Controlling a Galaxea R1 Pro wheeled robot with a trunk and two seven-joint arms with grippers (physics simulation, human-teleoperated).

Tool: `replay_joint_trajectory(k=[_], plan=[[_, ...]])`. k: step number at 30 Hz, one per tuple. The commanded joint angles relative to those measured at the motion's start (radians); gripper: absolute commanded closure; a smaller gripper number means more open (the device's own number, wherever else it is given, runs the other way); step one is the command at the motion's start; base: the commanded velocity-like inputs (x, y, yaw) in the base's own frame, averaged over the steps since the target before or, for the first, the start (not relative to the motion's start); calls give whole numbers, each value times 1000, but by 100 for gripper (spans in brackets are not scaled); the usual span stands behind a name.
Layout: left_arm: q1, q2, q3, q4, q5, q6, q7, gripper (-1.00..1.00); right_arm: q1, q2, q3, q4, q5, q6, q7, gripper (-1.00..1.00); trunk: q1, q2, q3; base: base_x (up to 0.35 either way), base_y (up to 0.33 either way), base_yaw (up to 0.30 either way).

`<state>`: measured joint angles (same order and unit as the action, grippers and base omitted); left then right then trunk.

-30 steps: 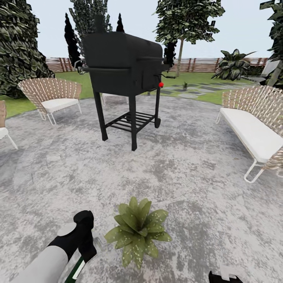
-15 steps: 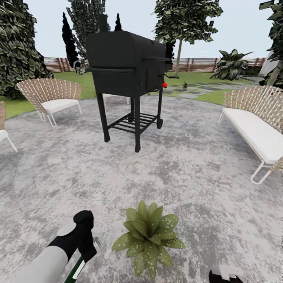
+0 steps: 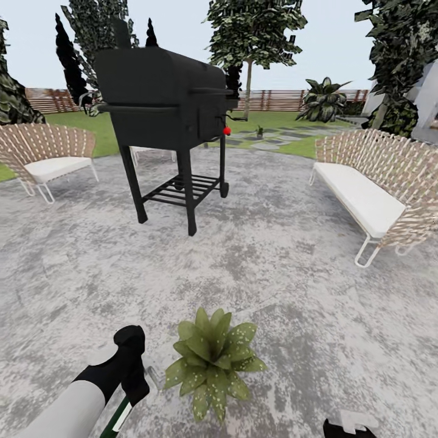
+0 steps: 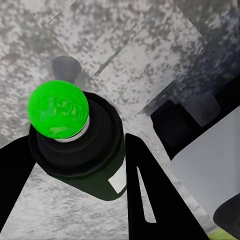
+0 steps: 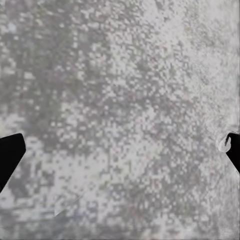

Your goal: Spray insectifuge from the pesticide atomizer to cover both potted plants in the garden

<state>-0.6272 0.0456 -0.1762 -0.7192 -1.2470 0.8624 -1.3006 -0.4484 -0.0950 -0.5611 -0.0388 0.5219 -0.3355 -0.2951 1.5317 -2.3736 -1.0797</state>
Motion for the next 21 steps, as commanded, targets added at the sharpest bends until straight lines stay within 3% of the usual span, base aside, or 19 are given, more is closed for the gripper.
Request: replay_joint_trajectory(k=[1,7,16,21], plan=[[0,1,-3,-2,-6,9,-9,100,-1,0,-8,2,10,-3,-4,-100,-1,0,-1,-298,82,-265],[0,0,-4,-2,-6,10,-9,100,-1,2,-8,2,10,-3,-4,-100,-1,0,-1,-204,234,-161],[-13,-2,-7,-3,-6,12,-23,100,-1,5,-10,0,9,-4,-5,-100,-1,0,-1,-2,301,-7],[-48,-8,-11,-4,-10,6,-71,100,-1,3,-10,0,9,-3,-5,-100,-1,0,-1,24,282,-211]])
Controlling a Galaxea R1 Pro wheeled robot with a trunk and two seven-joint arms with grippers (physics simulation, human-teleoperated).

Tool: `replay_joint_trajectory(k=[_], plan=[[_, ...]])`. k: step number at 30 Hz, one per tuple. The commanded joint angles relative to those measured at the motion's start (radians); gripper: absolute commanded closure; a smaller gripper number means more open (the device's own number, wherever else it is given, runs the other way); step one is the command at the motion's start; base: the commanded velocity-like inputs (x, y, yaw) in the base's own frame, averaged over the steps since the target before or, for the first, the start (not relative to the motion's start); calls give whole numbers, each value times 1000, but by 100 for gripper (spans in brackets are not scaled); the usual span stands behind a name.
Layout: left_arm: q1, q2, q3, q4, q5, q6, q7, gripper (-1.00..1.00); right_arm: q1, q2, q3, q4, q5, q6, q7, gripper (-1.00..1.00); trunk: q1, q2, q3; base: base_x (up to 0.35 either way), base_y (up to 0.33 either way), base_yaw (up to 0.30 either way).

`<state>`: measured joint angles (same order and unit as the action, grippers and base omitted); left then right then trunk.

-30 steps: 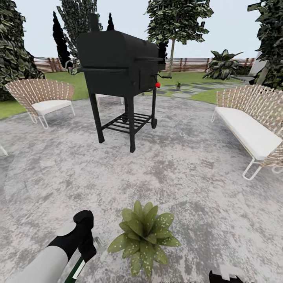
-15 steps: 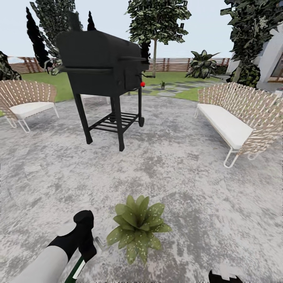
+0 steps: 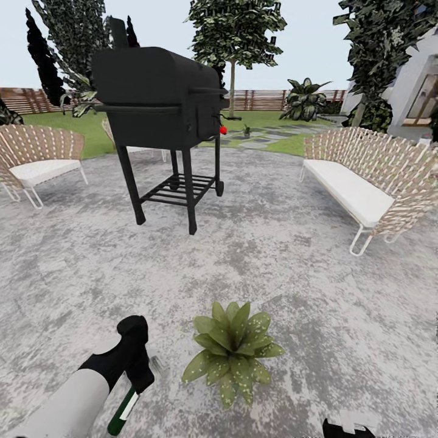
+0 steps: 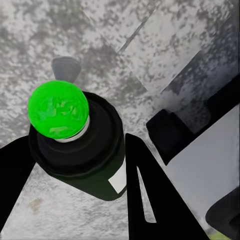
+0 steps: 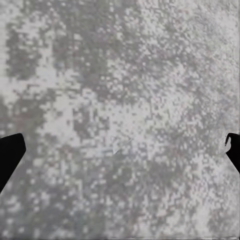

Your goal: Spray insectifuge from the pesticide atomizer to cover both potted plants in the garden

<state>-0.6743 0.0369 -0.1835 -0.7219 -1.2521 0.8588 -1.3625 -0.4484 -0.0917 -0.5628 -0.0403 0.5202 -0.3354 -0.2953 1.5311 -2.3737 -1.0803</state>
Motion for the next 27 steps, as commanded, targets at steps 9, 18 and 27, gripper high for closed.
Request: replay_joint_trajectory(k=[9,18,27], plan=[[-80,-1,-18,-1,-12,-5,-101,100,-1,-3,-9,2,11,-3,-4,-100,0,0,-1,16,39,-262],[-140,-20,-79,-2,-112,-52,-208,100,-1,-3,-9,2,11,-3,-5,-100,0,0,-1,0,0,-264],[-164,-48,-79,-2,-137,-50,-208,100,-1,-3,-9,2,11,-3,-5,-100,0,0,-1,0,0,-264]])
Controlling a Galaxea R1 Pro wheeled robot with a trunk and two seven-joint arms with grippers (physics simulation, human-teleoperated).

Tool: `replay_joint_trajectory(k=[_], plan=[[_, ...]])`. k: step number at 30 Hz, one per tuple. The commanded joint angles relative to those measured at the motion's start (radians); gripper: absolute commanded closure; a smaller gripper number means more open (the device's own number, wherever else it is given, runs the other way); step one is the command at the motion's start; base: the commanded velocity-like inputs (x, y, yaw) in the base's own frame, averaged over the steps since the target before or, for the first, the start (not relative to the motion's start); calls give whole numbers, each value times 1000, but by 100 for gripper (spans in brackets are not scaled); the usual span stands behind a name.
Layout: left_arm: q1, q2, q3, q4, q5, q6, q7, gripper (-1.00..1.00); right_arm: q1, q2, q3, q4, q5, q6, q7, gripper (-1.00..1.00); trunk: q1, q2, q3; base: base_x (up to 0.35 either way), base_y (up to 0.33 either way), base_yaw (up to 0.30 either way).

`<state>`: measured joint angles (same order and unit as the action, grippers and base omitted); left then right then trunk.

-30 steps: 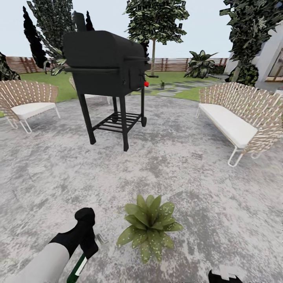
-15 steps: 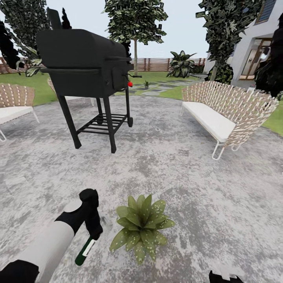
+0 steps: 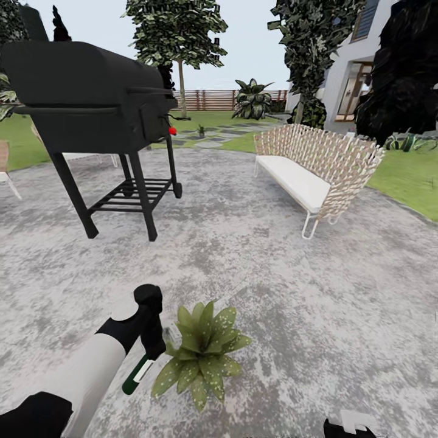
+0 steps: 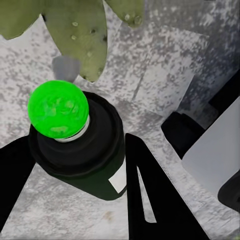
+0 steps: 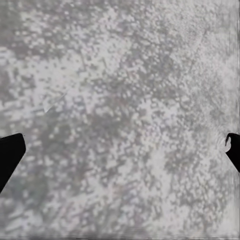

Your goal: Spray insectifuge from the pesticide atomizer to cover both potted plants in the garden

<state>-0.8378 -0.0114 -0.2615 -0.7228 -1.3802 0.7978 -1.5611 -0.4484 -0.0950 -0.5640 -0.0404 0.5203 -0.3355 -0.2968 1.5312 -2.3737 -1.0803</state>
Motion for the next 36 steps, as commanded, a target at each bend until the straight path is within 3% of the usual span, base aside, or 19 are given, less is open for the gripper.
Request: replay_joint_trajectory(k=[1,9,11,14,15,19,25,31,36], plan=[[-1,0,-1,-1,-13,11,-10,100,-1,0,-8,2,10,-4,-4,-100,0,0,-1,0,0,-265],[6,11,-3,10,-20,10,-10,100,-1,0,-7,2,10,-4,-4,-100,0,0,-1,0,0,-243],[10,16,-2,13,-36,9,-10,100,-1,0,-6,4,14,-4,-1,-100,0,0,-1,0,0,-33],[14,26,0,15,-89,9,-10,100,-1,-1,-5,8,18,-4,0,-100,0,0,-1,0,0,-8],[15,45,1,16,-102,8,-10,100,-1,-2,-5,8,18,-4,1,-100,0,0,-1,0,0,0],[16,61,1,16,-107,8,-10,100,-1,-2,-5,8,18,-4,1,-100,0,0,-1,0,0,0],[15,51,2,15,-109,11,-10,100,-1,-2,-5,4,16,-4,-1,-100,0,0,-1,24,0,0],[16,51,4,16,-109,12,-10,100,-1,-2,-5,4,15,-4,-2,-100,0,0,-1,283,58,0],[21,70,6,17,-107,9,-10,100,-1,-2,-5,4,15,-4,-2,-100,0,0,-1,96,20,-95]])
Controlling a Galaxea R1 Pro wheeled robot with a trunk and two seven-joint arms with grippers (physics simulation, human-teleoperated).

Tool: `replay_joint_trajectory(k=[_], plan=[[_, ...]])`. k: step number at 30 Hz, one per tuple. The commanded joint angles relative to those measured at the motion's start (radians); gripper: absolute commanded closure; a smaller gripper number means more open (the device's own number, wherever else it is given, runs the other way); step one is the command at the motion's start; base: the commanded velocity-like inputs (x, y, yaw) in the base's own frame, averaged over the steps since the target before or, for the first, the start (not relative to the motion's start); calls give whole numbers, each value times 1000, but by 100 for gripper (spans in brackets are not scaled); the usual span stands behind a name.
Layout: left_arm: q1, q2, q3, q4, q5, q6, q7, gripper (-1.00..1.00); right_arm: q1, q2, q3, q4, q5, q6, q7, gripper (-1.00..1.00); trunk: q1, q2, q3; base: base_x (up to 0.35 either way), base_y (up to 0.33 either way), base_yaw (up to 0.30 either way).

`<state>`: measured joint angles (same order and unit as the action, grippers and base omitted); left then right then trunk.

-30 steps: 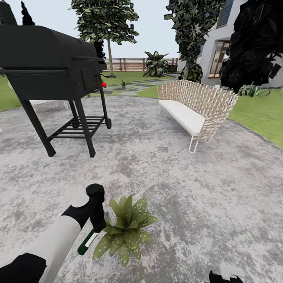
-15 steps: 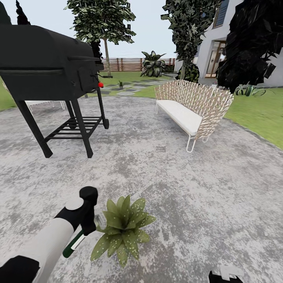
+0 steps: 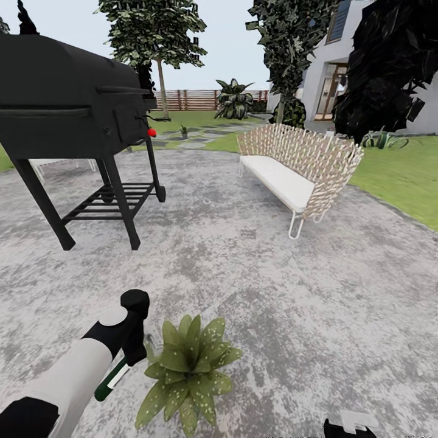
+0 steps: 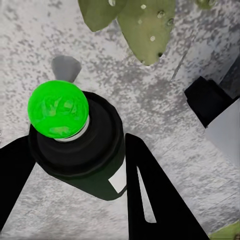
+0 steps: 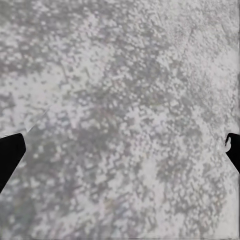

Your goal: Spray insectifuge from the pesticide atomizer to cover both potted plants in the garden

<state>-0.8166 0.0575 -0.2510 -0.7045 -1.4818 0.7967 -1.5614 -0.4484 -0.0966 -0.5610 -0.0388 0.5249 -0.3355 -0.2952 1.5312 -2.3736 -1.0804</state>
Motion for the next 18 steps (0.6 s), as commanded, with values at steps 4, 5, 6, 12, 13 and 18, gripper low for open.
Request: replay_joint_trajectory(k=[4,5,6,12,13,18], plan=[[27,3,-8,-3,-9,11,-9,100,-1,0,-8,2,10,-3,-4,-100,0,0,-1,4,1,-130],[29,-1,-8,-3,-9,11,-9,100,-1,0,-8,2,10,-3,-4,-100,0,0,-1,1,0,-23],[30,-3,-8,-3,-8,12,-9,100,-1,0,-8,2,10,-3,-4,-100,0,0,-1,0,0,-12],[31,-3,-3,-4,-5,17,-9,100,-1,0,-8,2,10,-3,-4,-100,0,0,-1,0,0,-2],[31,-1,-3,-4,-3,17,-9,100,-1,0,-8,2,10,-3,-4,-100,0,0,-1,0,0,0],[31,-6,-3,-4,4,19,-9,100,-1,0,-8,2,10,-3,-4,-100,0,0,-1,-161,12,0]])
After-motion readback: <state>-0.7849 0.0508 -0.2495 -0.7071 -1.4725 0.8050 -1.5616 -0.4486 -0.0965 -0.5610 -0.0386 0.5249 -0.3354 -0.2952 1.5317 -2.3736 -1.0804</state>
